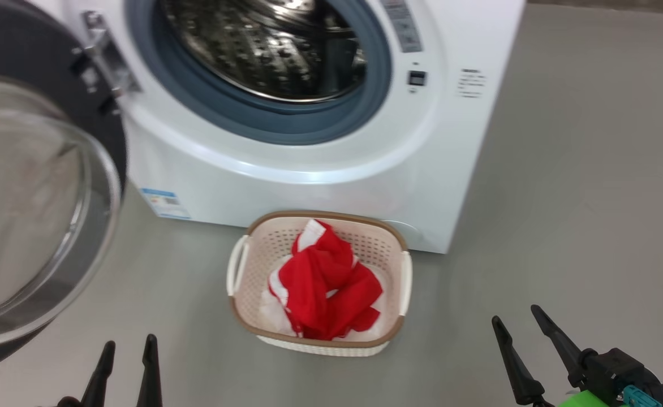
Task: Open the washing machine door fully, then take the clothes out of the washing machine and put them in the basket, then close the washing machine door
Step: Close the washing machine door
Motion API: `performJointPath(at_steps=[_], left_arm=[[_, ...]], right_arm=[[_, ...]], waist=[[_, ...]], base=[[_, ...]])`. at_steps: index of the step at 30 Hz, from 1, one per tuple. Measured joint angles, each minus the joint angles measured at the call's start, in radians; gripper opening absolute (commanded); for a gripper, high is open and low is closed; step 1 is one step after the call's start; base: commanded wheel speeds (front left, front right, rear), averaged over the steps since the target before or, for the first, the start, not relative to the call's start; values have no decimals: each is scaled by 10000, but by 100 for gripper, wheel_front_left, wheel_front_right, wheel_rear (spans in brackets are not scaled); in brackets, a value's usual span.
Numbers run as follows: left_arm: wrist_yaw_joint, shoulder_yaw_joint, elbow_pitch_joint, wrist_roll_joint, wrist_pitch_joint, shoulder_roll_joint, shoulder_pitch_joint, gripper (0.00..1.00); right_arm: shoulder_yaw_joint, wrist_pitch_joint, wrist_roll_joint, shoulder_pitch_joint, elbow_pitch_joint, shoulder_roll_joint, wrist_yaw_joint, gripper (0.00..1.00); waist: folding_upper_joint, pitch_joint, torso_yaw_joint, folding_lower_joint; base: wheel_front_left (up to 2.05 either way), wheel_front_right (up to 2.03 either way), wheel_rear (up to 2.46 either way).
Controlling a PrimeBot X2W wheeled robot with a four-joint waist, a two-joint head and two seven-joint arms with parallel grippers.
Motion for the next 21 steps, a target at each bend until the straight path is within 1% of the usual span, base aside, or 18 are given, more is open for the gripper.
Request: performJointPath(at_steps=[9, 12, 17, 18, 21], left_arm=[[36, -293, 192, -383, 0, -4, 155, 100], [196, -297, 182, -527, -2, -8, 245, 100], [385, -167, 42, -825, 0, -6, 407, 100], [483, -138, -67, -999, -2, -10, 421, 100], [562, -94, -196, -1095, -2, -8, 440, 100]], right_arm=[[357, 0, 173, -2, 178, -247, 0, 100], [619, 0, 174, -81, 240, -313, 0, 100], [1193, 0, 362, -740, 483, -435, 0, 100], [1367, 0, 435, -943, 579, -527, 0, 100], [1582, 0, 487, -1131, 717, -566, 0, 100]], waist=[[0, -209, 1617, 0], [-1, -259, 2104, 0], [0, -259, 2645, 0], [0, -230, 2766, 0], [0, -194, 2844, 0]], base=[[0, 0, 0], [0, 0, 0], [0, 0, 0], [0, 0, 0], [0, 0, 0]])
